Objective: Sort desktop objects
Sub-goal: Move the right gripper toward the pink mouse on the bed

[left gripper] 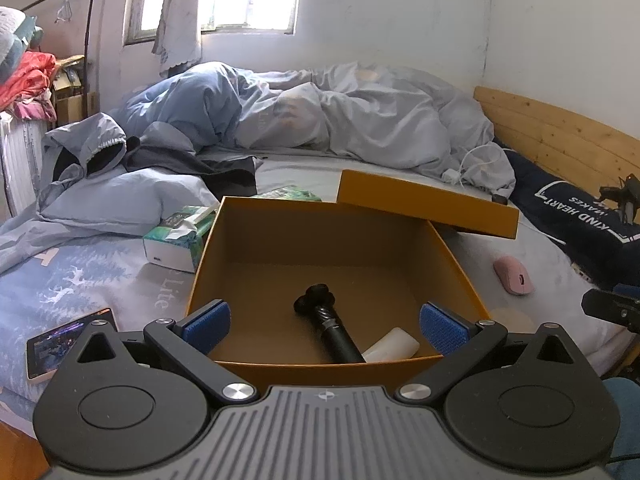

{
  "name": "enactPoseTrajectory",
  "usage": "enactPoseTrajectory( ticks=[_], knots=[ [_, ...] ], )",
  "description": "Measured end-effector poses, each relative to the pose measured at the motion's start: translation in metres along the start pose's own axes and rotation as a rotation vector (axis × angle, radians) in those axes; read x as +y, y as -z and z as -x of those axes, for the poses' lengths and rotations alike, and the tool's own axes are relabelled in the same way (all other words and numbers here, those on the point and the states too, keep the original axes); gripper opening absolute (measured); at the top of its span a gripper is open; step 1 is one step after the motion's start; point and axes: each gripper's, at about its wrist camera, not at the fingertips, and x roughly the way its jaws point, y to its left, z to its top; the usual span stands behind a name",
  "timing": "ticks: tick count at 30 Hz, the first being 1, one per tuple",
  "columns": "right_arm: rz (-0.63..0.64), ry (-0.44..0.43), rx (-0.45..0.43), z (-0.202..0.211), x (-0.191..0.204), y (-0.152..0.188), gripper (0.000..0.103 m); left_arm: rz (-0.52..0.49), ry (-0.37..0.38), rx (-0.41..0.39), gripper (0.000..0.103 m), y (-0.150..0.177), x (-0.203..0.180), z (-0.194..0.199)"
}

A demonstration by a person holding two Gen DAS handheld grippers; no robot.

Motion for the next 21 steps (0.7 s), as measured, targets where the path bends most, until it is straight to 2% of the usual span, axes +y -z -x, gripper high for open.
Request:
enactPoseTrajectory(
  ticks=[21],
  knots=[
    [0.005,0.014,-0.001,0.0006,0.0027,0.0005,0.103,-0.004,-0.001,-0.003,0.103,0.0018,0.0008,-0.0028]
  ],
)
